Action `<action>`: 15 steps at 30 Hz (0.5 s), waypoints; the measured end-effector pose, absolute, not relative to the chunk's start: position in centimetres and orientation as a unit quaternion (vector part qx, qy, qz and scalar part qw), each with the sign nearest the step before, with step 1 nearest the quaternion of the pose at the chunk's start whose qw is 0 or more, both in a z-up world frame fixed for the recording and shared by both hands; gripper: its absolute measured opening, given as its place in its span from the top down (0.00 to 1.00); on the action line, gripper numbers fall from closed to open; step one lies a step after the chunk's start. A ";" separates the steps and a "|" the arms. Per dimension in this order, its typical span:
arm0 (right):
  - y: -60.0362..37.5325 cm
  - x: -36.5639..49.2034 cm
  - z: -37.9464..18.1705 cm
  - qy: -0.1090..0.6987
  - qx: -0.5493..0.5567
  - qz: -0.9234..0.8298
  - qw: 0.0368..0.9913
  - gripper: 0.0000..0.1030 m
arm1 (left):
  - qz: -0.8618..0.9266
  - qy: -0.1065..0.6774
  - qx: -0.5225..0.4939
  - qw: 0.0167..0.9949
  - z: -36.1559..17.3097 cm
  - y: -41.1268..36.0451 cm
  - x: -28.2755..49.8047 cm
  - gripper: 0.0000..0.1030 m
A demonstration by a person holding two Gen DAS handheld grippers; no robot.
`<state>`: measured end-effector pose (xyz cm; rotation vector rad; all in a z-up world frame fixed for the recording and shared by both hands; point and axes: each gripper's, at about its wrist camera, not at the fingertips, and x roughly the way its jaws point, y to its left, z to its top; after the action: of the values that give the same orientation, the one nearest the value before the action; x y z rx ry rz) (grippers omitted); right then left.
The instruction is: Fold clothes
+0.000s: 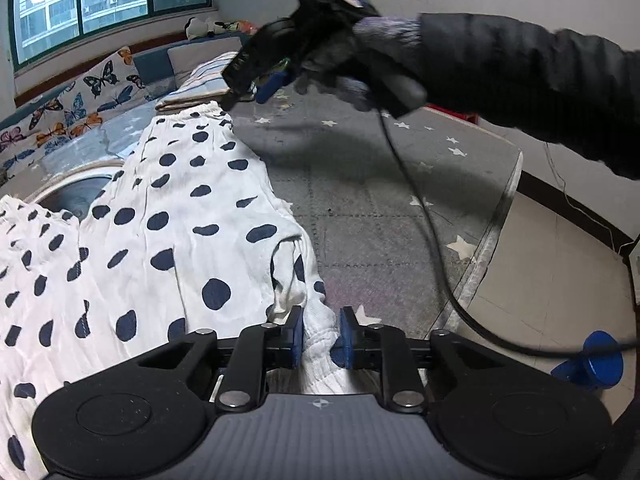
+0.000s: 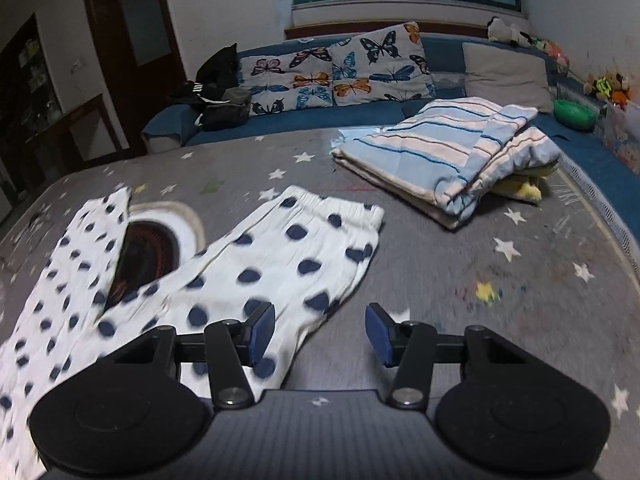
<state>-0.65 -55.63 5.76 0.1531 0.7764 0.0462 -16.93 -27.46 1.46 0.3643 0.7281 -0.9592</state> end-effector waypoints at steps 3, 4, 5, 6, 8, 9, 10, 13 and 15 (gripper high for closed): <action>-56.4 1.8 5.3 0.384 0.088 0.018 0.919 0.52 | -0.453 0.343 0.162 0.806 1.5 -27.1 -16.6 0.85; -56.7 2.6 5.1 0.386 0.091 0.016 0.918 0.52 | -0.455 0.345 0.158 0.806 1.5 -27.0 -16.5 0.85; -56.9 3.3 4.9 0.386 0.095 0.015 0.917 0.52 | -0.456 0.346 0.155 0.805 1.5 -26.9 -16.4 0.85; -57.1 4.0 4.7 0.386 0.099 0.014 0.917 0.53 | -0.457 0.348 0.151 0.804 1.6 -26.9 -16.3 0.86; -57.2 4.8 4.3 0.389 0.103 0.008 0.916 0.53 | -0.460 0.352 0.146 0.803 1.6 -26.8 -16.1 0.86; -57.3 5.2 4.1 0.390 0.105 0.005 0.915 0.53 | -0.460 0.353 0.142 0.802 1.6 -26.7 -16.1 0.86; -57.4 5.6 3.9 0.391 0.107 0.002 0.914 0.53 | -0.462 0.354 0.140 0.801 1.7 -26.7 -16.0 0.86; -57.7 6.8 3.3 0.395 0.113 -0.006 0.912 0.55 | -0.466 0.355 0.137 0.799 1.7 -26.6 -15.9 0.86; -57.8 7.6 2.9 0.398 0.117 -0.012 0.910 0.57 | -0.468 0.357 0.133 0.798 1.8 -26.6 -15.8 0.86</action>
<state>7.63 -57.84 2.94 0.2409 0.8202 -0.0252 -15.76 -26.56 1.78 0.2851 0.7670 -1.0039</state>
